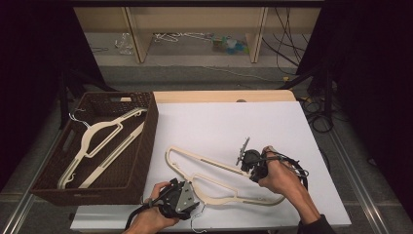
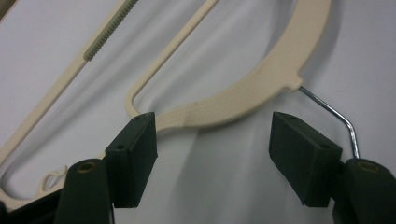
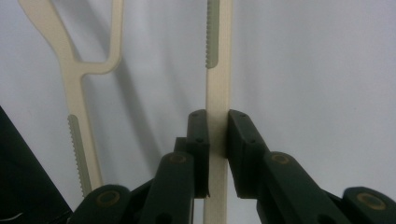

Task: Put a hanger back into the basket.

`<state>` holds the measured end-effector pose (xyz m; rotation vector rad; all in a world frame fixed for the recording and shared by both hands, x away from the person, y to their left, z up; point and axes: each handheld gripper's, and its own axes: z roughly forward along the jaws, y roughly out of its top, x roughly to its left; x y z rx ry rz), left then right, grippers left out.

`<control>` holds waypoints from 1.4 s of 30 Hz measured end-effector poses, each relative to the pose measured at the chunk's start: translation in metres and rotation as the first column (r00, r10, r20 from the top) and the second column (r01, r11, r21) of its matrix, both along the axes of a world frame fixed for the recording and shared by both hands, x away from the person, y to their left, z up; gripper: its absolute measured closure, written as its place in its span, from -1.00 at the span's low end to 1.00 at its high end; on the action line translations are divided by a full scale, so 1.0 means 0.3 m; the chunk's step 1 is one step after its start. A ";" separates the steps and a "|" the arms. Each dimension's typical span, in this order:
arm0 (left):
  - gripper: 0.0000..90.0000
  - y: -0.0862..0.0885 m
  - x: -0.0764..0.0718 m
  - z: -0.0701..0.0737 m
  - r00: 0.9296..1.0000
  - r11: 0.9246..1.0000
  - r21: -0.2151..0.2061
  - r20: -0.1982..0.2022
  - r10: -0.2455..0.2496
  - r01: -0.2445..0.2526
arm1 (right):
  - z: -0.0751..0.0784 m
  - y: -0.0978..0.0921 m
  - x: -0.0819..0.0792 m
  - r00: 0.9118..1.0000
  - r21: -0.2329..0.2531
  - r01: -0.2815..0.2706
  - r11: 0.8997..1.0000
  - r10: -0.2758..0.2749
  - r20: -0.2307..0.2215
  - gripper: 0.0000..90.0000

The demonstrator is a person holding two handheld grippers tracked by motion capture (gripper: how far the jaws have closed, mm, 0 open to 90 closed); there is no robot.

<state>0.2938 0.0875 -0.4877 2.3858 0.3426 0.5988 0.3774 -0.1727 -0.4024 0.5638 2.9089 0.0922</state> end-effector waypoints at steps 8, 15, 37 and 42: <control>-0.30 -0.022 0.009 0.002 0.999 0.999 0.051 0.046 -0.017 0.014 | 0.010 -0.002 0.000 1.000 -0.003 -0.007 1.000 0.007 0.000 0.78; -0.25 -0.014 0.014 0.030 0.996 1.000 -0.002 0.087 -0.014 0.015 | -0.008 -0.010 0.011 0.999 0.019 -0.031 0.999 0.032 -0.032 0.78; -0.39 -0.068 0.000 0.012 0.990 0.989 0.132 0.113 -0.086 0.071 | 0.027 -0.034 0.020 0.999 0.043 -0.034 0.998 0.035 -0.032 0.78; -0.40 -0.079 0.000 0.011 0.987 0.985 0.148 0.122 -0.107 0.089 | 0.032 -0.033 0.016 0.999 0.055 -0.013 0.998 0.016 -0.050 0.78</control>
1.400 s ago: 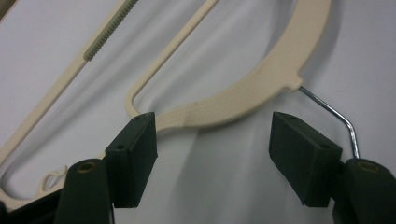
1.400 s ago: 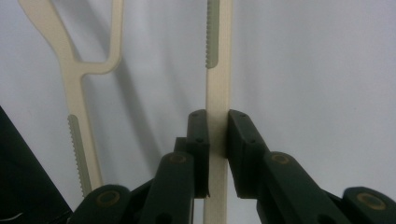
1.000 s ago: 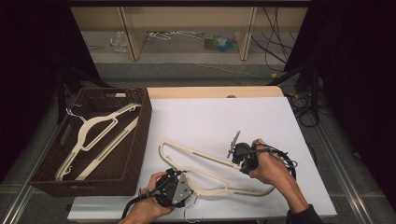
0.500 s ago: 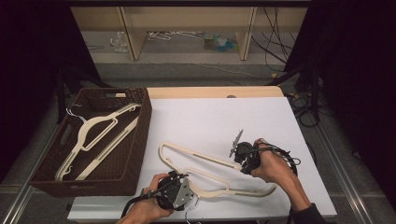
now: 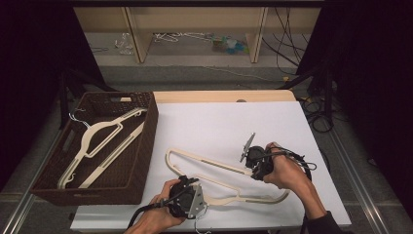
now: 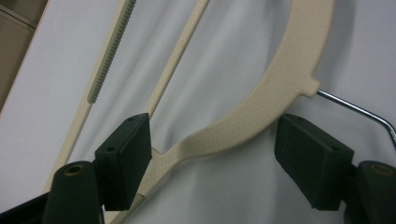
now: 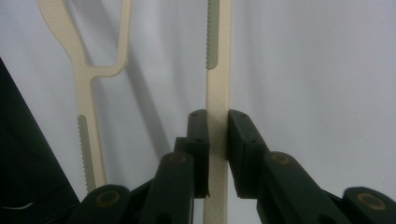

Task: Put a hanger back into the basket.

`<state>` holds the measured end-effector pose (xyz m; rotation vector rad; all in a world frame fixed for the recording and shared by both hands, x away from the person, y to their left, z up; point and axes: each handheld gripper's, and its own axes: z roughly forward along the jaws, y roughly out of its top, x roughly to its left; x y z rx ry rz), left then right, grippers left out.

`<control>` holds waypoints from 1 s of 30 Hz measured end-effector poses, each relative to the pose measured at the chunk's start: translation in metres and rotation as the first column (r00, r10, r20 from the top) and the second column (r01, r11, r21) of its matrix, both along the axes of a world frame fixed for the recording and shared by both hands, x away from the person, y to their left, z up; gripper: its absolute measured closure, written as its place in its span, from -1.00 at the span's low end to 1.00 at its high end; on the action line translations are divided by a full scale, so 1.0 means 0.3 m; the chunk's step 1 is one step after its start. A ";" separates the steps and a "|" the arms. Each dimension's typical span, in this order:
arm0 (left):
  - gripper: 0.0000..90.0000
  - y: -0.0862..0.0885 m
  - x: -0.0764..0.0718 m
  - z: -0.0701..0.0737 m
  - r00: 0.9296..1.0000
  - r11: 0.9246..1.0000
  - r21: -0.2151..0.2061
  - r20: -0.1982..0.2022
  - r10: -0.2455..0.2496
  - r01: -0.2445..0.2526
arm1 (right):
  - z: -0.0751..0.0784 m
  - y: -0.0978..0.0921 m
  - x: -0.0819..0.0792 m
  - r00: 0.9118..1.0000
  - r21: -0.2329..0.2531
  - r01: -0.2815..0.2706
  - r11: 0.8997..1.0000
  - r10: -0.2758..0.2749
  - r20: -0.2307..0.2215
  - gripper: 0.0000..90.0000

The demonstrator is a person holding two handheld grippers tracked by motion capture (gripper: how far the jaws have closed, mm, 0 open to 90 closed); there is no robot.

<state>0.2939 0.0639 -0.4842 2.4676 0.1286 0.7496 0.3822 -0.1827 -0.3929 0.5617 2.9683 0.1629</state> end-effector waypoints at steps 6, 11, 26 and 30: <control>-0.40 -0.004 -0.005 0.000 0.999 0.999 0.006 0.037 -0.036 0.036 | -0.015 -0.011 0.013 1.000 0.002 -0.023 1.000 0.023 -0.007 0.78; -0.34 -0.003 -0.011 -0.001 0.994 0.994 0.011 0.043 -0.105 0.104 | -0.040 -0.018 0.022 0.999 0.024 -0.026 0.999 0.027 -0.041 0.78; 0.20 0.007 -0.027 0.010 0.972 0.972 -0.026 0.021 -0.233 0.234 | -0.114 -0.041 0.048 0.992 0.058 -0.047 0.997 0.053 -0.115 0.77; 0.38 0.013 -0.029 0.017 0.964 0.964 -0.026 0.026 -0.263 0.264 | -0.129 -0.042 0.048 0.990 0.058 -0.042 0.997 0.050 -0.133 0.77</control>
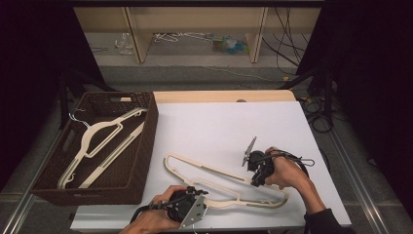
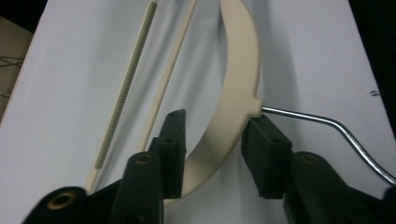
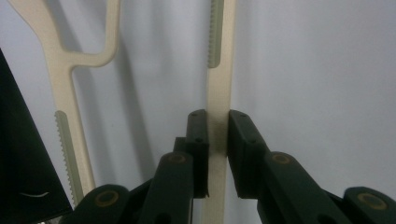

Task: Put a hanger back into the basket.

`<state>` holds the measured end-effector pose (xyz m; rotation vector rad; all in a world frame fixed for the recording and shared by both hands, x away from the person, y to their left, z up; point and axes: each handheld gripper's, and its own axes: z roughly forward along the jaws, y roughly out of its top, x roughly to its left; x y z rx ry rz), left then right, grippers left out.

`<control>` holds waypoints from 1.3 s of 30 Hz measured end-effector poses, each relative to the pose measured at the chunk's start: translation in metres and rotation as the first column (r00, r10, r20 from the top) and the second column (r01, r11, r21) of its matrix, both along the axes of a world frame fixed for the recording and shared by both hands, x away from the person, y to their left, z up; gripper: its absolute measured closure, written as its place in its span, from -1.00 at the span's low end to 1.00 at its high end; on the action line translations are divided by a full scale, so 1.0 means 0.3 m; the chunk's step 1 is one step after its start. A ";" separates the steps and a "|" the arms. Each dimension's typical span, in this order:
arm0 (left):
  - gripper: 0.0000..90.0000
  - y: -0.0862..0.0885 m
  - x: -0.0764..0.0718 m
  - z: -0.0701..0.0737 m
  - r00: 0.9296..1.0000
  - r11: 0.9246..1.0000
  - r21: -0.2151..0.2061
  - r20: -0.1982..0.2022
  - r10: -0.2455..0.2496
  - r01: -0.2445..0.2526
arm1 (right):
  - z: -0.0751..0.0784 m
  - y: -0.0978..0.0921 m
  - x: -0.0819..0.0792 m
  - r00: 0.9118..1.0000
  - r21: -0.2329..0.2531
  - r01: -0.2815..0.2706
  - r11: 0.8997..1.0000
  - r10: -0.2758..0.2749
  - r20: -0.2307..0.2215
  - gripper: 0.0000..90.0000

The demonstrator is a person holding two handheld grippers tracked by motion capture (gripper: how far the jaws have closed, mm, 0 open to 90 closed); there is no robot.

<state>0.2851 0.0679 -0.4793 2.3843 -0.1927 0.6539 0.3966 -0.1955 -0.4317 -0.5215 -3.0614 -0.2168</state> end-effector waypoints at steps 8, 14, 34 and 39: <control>0.57 -0.004 -0.024 0.014 0.995 0.996 0.030 0.052 -0.082 0.081 | -0.035 0.006 0.003 0.999 -0.010 -0.008 1.000 0.007 -0.040 0.77; 0.66 -0.001 -0.029 0.041 0.989 0.991 0.048 0.080 -0.127 0.123 | -0.058 0.004 0.006 0.997 -0.003 -0.018 1.000 0.018 -0.072 0.77; 0.90 0.026 -0.014 0.169 0.977 0.994 0.007 0.181 -0.108 0.109 | 0.168 -0.065 -0.017 0.970 0.321 0.181 0.930 -0.223 0.097 -0.22; 0.90 0.041 -0.005 0.203 0.986 0.997 -0.037 0.152 -0.067 0.074 | 0.224 -0.099 -0.016 0.942 0.386 0.220 0.896 -0.298 0.156 -0.34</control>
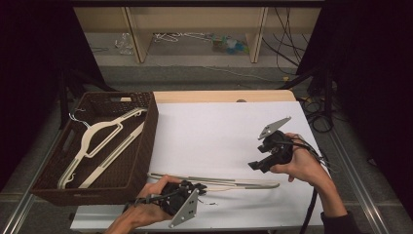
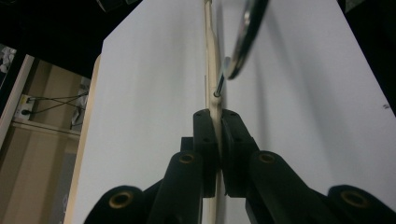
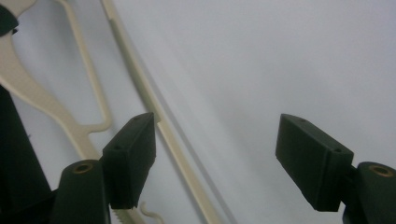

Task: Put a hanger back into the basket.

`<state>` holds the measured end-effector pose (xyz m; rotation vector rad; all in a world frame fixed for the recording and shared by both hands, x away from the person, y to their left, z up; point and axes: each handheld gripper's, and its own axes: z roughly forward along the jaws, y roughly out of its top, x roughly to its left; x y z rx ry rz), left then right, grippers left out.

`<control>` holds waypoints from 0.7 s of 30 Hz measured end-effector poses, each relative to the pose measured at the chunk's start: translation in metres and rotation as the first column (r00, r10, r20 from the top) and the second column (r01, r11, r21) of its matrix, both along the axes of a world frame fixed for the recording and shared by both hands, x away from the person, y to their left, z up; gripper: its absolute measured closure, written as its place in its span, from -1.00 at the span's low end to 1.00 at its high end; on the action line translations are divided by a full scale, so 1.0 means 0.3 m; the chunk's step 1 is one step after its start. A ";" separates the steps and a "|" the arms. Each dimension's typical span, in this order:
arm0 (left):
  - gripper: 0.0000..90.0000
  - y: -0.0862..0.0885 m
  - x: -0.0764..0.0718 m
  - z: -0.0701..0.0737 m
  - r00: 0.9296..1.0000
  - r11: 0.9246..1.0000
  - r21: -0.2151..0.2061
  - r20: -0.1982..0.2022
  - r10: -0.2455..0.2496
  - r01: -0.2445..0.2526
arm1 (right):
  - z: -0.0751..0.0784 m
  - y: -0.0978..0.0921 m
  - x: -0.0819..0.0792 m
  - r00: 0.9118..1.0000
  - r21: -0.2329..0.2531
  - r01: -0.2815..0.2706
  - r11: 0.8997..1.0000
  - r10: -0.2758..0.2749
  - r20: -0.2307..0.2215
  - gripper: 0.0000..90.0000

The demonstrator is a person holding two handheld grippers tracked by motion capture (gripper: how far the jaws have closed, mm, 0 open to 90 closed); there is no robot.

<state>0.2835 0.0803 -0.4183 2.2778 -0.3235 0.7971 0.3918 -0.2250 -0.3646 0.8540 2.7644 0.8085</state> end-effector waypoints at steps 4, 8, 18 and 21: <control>0.90 0.004 0.011 0.020 1.000 1.000 -0.010 -0.020 0.012 -0.012 | 0.036 -0.047 0.002 0.997 0.048 0.071 0.996 -0.072 0.033 -0.38; 0.90 0.010 0.017 0.056 1.000 1.000 0.007 -0.012 0.008 -0.008 | 0.056 -0.091 0.007 0.988 0.096 0.109 0.989 -0.118 0.097 -0.43; 0.90 0.063 0.028 0.122 0.986 0.988 -0.094 -0.129 0.107 -0.119 | 0.092 -0.156 0.010 0.960 0.183 0.199 0.963 -0.229 0.159 -0.47; 0.90 0.076 0.031 0.139 0.980 0.982 -0.122 -0.156 0.122 -0.142 | 0.114 -0.187 0.009 0.952 0.195 0.221 0.956 -0.255 0.169 -0.48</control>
